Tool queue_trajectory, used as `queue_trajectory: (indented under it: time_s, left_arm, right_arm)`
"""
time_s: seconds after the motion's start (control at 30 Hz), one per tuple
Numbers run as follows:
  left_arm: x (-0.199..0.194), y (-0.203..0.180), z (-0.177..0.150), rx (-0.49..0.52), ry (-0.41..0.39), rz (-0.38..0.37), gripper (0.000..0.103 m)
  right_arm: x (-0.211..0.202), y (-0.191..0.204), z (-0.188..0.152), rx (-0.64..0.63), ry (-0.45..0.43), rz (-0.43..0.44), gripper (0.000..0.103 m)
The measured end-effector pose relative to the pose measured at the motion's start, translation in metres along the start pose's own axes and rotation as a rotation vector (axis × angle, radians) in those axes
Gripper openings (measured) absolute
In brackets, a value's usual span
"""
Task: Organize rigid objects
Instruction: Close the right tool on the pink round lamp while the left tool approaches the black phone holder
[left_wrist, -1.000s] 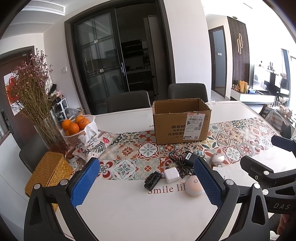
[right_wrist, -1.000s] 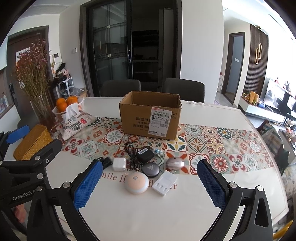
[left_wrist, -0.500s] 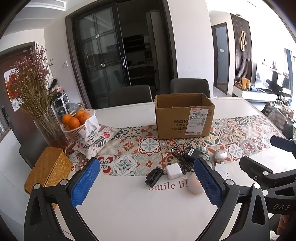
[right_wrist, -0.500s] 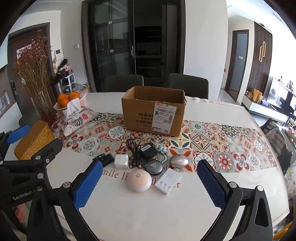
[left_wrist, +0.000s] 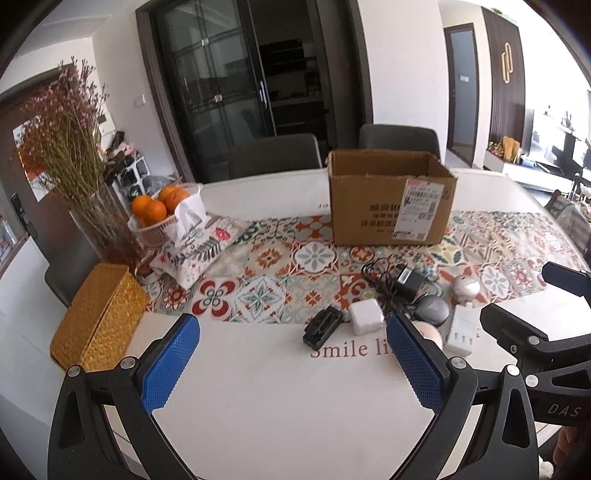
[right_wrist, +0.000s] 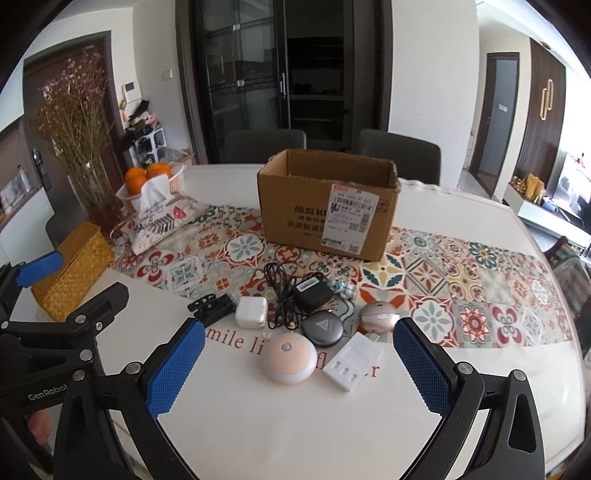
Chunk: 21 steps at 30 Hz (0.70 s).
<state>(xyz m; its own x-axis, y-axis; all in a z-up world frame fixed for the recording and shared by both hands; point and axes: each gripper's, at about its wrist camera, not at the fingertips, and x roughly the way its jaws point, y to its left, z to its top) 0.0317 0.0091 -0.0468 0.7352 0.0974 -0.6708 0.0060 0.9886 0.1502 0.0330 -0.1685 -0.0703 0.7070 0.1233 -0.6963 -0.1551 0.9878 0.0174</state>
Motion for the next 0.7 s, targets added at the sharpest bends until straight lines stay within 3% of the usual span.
queue_trajectory:
  time_s: [0.7]
  left_arm:
    - [0.104,-0.001,-0.061,0.005,0.212,0.066,0.103]
  right_arm:
    - [0.12,0.018,-0.043,-0.112,0.191,0.07,0.099]
